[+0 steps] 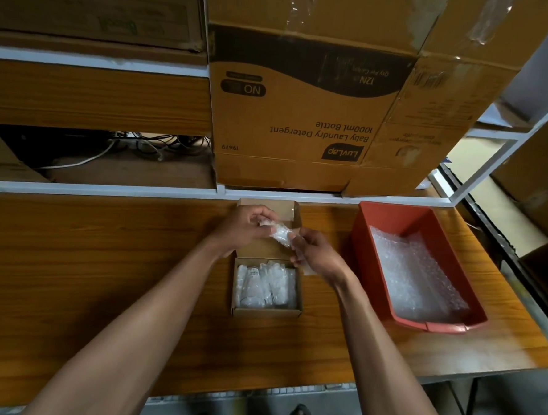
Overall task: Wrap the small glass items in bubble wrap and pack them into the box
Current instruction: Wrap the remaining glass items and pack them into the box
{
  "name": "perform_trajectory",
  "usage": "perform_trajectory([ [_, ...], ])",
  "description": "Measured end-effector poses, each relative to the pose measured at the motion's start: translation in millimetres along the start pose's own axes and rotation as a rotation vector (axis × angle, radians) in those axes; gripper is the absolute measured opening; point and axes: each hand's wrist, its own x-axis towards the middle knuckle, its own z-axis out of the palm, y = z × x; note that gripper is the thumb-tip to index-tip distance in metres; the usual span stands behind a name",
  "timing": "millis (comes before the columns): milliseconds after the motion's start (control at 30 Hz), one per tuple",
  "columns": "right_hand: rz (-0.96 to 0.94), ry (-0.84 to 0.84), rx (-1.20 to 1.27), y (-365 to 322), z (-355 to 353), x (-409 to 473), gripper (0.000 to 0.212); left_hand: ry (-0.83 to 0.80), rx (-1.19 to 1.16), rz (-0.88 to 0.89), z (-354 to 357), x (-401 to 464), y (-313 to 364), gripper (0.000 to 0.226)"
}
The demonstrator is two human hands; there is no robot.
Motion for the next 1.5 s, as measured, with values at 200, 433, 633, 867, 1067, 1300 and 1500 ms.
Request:
perform_trajectory([
  [200, -0.1, 0.206, -0.408, 31.9, 6.6, 13.1, 0.01, 0.042, 0.239, -0.106, 5.6, -14.3, -38.6, 0.019],
  [433, -0.249, 0.193, -0.677, 53.2, 22.5, 22.9, 0.012, 0.097, 0.405, -0.06, 13.8, -15.9, -78.3, 0.016],
  [633, -0.354, 0.187, -0.834, 58.1, 25.4, 28.6, 0.015, 0.091, 0.5, 0.035, 14.7, -13.5, -96.4, 0.016],
  [867, -0.36, 0.21, -1.035, 81.0, 35.4, 38.4, 0.014, 0.095, 0.855, 0.269, 19.6, -21.2, -112.2, 0.015],
  [1067, -0.422, 0.261, -1.245, 85.2, 38.1, 33.6, 0.027, 0.12, 1.052, 0.367, 19.4, -27.4, -120.1, 0.017],
  [1300, -0.366, 0.252, -1.25, 100.5, 46.8, 19.9, 0.032, 0.142, 1.203, 0.356, 22.7, -39.1, -117.3, 0.033],
  [1500, -0.29, 0.26, -1.294, 106.6, 58.3, 10.5, 0.04, 0.203, 1.288, 0.313, 24.4, -46.9, -111.7, 0.029],
])
